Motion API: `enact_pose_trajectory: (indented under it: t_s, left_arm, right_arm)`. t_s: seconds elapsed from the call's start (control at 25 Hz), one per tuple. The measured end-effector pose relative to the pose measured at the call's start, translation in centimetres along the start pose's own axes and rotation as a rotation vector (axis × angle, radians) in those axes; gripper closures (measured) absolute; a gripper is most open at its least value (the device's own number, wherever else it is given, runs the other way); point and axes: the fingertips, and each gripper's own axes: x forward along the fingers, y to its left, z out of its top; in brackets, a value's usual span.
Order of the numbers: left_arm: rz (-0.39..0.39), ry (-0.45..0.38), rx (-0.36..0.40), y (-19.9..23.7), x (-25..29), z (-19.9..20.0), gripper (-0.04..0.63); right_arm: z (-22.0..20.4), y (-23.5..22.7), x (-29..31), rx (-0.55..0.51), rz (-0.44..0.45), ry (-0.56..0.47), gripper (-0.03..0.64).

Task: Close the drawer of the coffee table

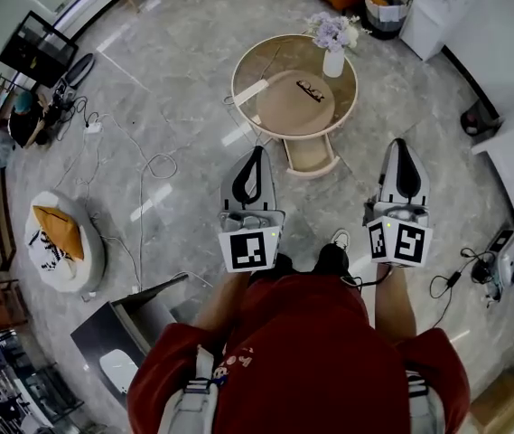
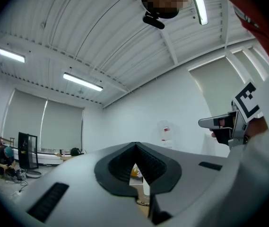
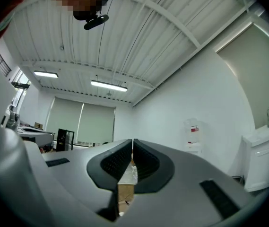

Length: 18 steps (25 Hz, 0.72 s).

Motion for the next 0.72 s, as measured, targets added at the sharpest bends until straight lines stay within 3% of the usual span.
enact_pose_trajectory:
  t_s: [0.28, 0.4, 0.56, 0.72]
  left_arm:
    - [0.018, 0.013, -0.014, 0.8, 2.4, -2.0, 0.583]
    - [0.072, -0.091, -0.046, 1.1, 3.8, -1.7, 0.583]
    - [0.05, -0.119, 0.01, -0.1, 5.3, -4.5, 0.583]
    - [0.023, -0.108, -0.001, -1.0, 6.4, -9.4, 0.583]
  right_arm:
    - [-1.6, -0.5, 1.3, -0.031, 0.013, 0.012, 0.592]
    - [-3.2, -1.9, 1.6, -0.044, -0.049, 0.007, 0.592]
    - [-7.5, -2.4, 2.5, -0.09, -0.054, 0.029, 0.592]
    - [-13.8, -2.2, 2.9, -0.093, -0.056, 0.082, 0.592]
